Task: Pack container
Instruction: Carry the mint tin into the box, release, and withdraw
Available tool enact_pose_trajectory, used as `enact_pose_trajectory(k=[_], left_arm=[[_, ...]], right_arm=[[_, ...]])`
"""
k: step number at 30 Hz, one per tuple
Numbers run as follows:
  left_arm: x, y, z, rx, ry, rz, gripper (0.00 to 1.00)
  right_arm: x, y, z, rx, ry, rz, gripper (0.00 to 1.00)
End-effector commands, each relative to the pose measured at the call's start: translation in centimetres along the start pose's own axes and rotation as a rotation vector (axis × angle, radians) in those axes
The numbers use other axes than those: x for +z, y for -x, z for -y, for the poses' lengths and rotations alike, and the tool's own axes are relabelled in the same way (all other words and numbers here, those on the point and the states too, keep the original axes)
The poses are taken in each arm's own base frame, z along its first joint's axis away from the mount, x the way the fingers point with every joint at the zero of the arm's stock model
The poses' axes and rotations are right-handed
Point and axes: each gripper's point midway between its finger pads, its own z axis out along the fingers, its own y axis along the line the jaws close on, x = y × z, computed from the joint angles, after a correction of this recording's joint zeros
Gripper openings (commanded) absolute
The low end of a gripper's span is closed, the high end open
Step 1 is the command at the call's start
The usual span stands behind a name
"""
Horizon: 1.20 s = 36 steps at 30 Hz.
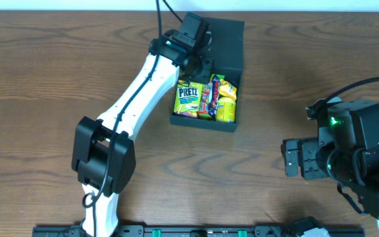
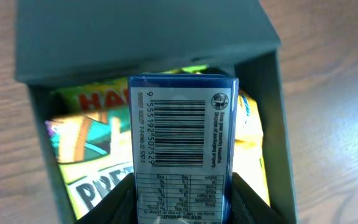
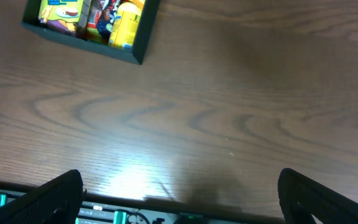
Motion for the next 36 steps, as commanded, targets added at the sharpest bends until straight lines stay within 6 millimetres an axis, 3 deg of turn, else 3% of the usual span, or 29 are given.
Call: enact_pose_trajectory(k=[1,7,21,23,31,36], left_arm=[[1.4,-0.8,0.9,-0.023,-0.001,-0.039,0.06],[2.7,-2.0,2.5,-0.024,-0.003,-0.074,0.06],[3.5,-2.8,1.9,-0.133,0.038,-0.085,0.07],[3.5,-2.7,1.9,-0.132,0.037,-0.083,0.35],[3.5,-2.7,1.9,-0.131,0.036,-0.080,0.54],[3.5,-2.6,1.9,-0.123,0.036,-0.079,0.55]], right_arm=[[-0.3,0.1,0.2,-0.005,-0.002,0.010,0.99],[-0.3,0.1,0.2,-0.005,-0.002,0.010,0.99],[-0.3,0.1,0.2,-0.005,-0.002,0.010,0.99],[-0.3,0.1,0.2,-0.005,-0.002,0.010,0.99],[-0.3,0.1,0.2,-0.005,-0.002,0.010,1.00],[-0.3,0.1,0.2,-0.005,-0.002,0.010,0.99]])
